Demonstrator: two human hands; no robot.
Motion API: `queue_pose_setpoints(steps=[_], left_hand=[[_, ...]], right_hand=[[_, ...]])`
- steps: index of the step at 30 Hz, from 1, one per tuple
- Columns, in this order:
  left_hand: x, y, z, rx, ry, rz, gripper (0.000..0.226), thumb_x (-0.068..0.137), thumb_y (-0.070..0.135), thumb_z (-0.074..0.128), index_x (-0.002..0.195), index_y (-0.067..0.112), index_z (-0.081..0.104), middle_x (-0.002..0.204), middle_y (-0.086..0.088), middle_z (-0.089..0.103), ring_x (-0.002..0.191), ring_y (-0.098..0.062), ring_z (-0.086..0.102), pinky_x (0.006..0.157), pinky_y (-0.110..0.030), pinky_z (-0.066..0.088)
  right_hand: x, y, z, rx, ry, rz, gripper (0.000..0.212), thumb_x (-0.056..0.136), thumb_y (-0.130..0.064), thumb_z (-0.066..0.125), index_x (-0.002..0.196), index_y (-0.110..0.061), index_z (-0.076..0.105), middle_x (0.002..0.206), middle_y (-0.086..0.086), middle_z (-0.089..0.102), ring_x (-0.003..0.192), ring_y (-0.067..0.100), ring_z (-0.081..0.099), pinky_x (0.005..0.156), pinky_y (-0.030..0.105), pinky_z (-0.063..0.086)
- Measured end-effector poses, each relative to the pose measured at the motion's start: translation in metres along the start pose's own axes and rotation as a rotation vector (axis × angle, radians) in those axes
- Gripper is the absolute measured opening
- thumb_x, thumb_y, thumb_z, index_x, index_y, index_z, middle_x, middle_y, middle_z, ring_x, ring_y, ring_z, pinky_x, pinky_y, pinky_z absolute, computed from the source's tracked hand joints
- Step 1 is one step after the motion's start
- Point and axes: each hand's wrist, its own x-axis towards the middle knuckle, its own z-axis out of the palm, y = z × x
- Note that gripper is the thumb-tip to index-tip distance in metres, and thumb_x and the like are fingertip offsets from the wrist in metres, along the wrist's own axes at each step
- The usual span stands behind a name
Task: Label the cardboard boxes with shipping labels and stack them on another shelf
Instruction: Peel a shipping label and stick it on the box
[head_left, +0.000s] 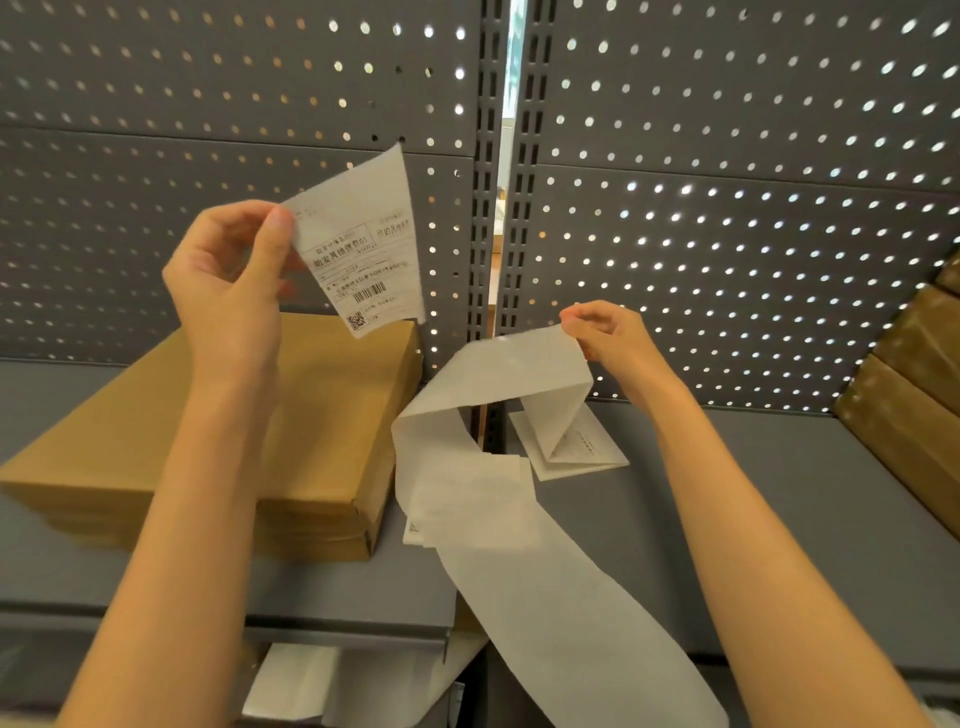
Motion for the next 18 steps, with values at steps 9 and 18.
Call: queue_pose_setpoints(steps=[9, 18], left_hand=[[-0.003, 0.005, -0.010, 0.032, -0.086, -0.075, 0.007, 0.089, 0.018, 0.060, 0.083, 0.022, 0.061, 0.088, -0.004, 0.066, 0.078, -0.017, 0.062, 0.064, -0.029, 0.053], [-0.008, 0.010, -0.022, -0.007, -0.226, -0.147, 0.011, 0.091, 0.014, 0.059, 0.082, 0.021, 0.061, 0.084, -0.002, 0.065, 0.072, -0.011, 0.060, 0.058, -0.018, 0.049]], right_hand=[[-0.013, -0.015, 0.010, -0.218, 0.091, -0.047, 0.021, 0.094, -0.026, 0.053, 0.107, -0.015, 0.065, 0.107, -0.004, 0.063, 0.100, 0.010, 0.056, 0.083, 0.023, 0.043], [-0.088, -0.092, 0.046, 0.034, 0.044, -0.205, 0.012, 0.092, -0.032, 0.057, 0.098, -0.025, 0.065, 0.099, -0.010, 0.068, 0.093, 0.005, 0.065, 0.084, 0.019, 0.052]])
